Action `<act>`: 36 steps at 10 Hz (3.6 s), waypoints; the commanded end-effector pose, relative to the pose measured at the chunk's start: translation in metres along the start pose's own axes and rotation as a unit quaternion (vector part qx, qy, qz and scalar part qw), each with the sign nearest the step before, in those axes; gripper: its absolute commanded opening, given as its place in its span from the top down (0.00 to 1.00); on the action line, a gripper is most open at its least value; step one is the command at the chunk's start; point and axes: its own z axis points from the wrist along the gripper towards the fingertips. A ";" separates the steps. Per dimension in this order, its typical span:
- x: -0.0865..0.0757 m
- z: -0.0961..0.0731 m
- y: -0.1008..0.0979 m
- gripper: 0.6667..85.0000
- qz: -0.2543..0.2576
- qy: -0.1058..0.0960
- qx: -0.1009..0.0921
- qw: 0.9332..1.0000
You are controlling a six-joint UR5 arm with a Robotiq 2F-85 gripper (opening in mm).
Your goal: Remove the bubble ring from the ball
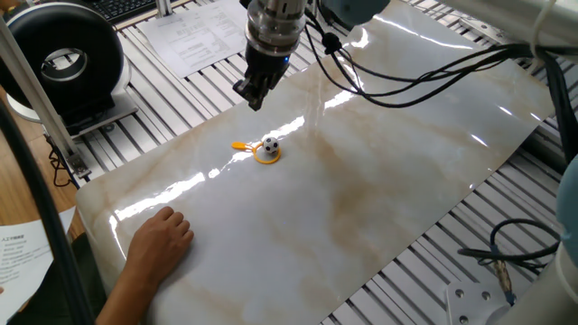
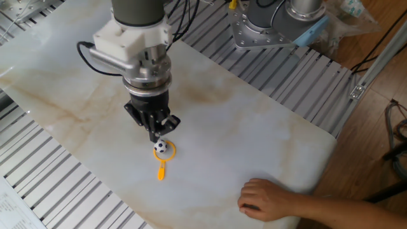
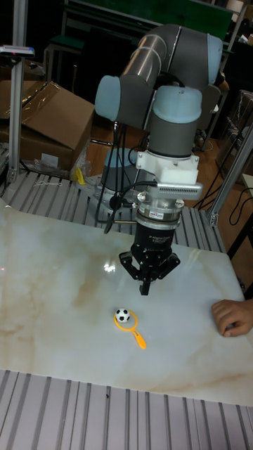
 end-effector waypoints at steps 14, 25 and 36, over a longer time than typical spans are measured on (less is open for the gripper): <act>-0.006 0.021 0.032 0.46 -0.146 0.020 -0.006 0.989; 0.005 0.049 0.035 0.43 -0.130 0.048 0.001 0.990; -0.004 0.133 0.015 0.48 -0.163 0.027 0.005 0.986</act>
